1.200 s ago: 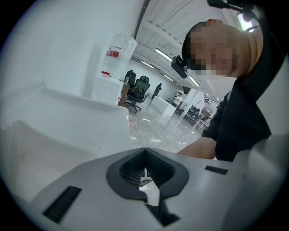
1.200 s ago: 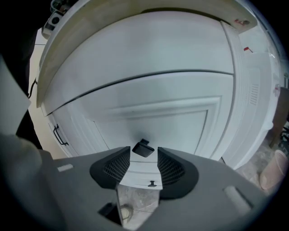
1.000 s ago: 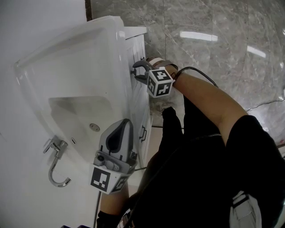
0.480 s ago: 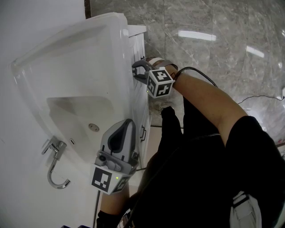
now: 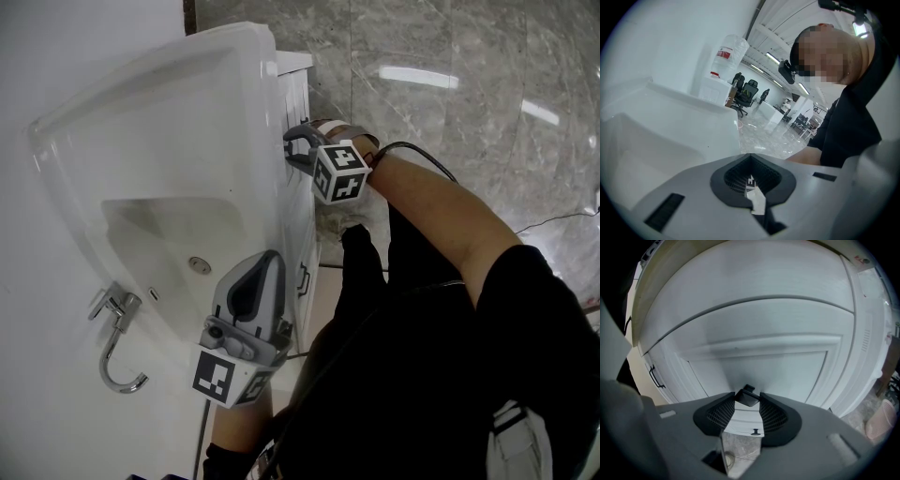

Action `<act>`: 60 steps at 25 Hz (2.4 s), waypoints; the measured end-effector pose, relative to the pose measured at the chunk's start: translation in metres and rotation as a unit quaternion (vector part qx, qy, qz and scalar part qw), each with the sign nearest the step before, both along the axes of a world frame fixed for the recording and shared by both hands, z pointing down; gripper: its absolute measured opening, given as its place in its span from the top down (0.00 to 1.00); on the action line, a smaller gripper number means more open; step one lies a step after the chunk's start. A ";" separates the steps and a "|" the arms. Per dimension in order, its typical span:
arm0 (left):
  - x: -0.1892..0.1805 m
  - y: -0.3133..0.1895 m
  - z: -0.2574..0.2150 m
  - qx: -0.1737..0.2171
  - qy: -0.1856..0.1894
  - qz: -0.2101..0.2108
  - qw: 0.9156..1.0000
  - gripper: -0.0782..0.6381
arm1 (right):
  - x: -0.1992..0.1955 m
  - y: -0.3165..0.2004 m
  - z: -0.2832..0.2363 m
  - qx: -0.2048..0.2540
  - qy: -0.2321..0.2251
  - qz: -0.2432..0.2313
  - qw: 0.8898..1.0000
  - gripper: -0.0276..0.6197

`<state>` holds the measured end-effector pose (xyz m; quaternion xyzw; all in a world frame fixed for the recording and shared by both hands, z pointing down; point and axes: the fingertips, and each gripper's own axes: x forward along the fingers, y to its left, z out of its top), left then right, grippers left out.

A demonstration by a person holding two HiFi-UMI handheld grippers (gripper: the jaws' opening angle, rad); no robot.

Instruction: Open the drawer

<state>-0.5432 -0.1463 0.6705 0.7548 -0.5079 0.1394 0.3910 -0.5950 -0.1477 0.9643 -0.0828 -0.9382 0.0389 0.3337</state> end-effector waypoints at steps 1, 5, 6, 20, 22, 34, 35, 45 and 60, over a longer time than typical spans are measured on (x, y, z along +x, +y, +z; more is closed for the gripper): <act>0.000 0.001 -0.001 0.000 -0.001 -0.001 1.000 0.90 | 0.000 0.000 0.000 0.000 0.001 0.000 1.000 0.71; -0.001 0.002 -0.003 0.000 -0.002 -0.001 1.000 0.90 | 0.001 0.000 0.000 0.002 0.002 -0.001 1.000 0.72; -0.001 0.002 -0.004 0.001 -0.002 -0.002 1.000 0.90 | 0.002 0.000 -0.001 0.003 0.002 -0.001 1.000 0.72; 0.014 -0.001 -0.008 0.012 0.006 -0.001 1.000 0.90 | 0.064 0.001 0.001 -0.004 0.011 0.000 1.000 0.72; 0.015 -0.001 -0.009 0.013 0.003 0.001 1.000 0.90 | 0.070 0.001 0.001 -0.004 0.011 0.003 1.000 0.72; 0.022 0.000 -0.012 0.015 -0.001 -0.001 1.000 0.90 | 0.103 0.001 0.002 -0.004 0.025 0.005 1.000 0.72; 0.022 0.000 -0.013 0.014 -0.001 -0.002 1.000 0.90 | 0.106 0.001 0.002 -0.004 0.026 0.005 1.000 0.72; 0.025 -0.002 -0.018 0.018 -0.008 -0.006 1.000 0.90 | 0.137 -0.001 0.002 -0.004 0.037 0.011 0.999 0.72; 0.038 0.003 -0.019 0.013 -0.008 0.005 1.000 0.90 | 0.175 -0.001 0.004 -0.001 0.046 0.013 0.999 0.72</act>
